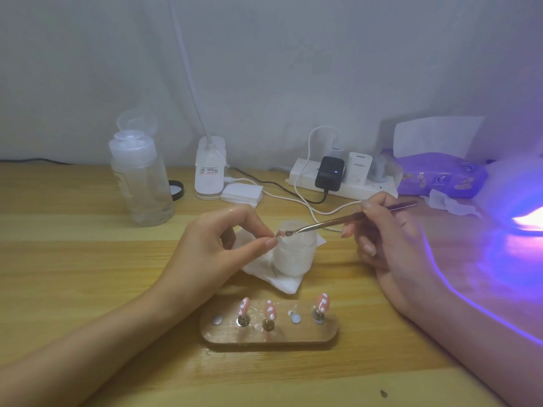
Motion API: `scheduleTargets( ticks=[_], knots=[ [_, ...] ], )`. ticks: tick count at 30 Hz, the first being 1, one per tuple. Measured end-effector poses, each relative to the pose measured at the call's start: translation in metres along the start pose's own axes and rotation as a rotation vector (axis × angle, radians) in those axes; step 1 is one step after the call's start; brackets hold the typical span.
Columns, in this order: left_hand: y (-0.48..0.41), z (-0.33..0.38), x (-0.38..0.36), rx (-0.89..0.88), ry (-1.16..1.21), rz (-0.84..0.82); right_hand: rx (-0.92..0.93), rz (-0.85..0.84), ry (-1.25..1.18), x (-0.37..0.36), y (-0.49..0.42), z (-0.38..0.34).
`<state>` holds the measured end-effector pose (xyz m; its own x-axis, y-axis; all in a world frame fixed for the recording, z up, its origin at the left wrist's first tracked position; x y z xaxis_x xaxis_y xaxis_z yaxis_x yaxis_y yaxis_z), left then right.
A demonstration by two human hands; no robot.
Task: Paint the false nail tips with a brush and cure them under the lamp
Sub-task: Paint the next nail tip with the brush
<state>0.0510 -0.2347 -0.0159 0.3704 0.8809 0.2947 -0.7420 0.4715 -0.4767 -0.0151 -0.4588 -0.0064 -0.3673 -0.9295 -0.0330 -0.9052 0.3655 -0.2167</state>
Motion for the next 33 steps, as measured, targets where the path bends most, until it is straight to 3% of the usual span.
scheduleTargets(
  ticks=[33],
  knots=[
    [-0.0007,0.0052,-0.0021,0.042,0.076,-0.003,-0.03,0.023,0.024,-0.0019,0.0027,-0.0018]
  ],
)
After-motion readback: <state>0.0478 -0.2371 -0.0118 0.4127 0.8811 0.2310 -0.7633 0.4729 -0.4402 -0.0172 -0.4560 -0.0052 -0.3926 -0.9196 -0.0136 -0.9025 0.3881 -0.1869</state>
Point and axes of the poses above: each hand's wrist, its own y-axis away from the middle knuckle, its own x-axis out of the back of the hand, z = x × y, the point moved 3 cm from there along -y, towards the middle knuckle, and after that the axes turned 10 degrees about y, right-handed, at the moved point
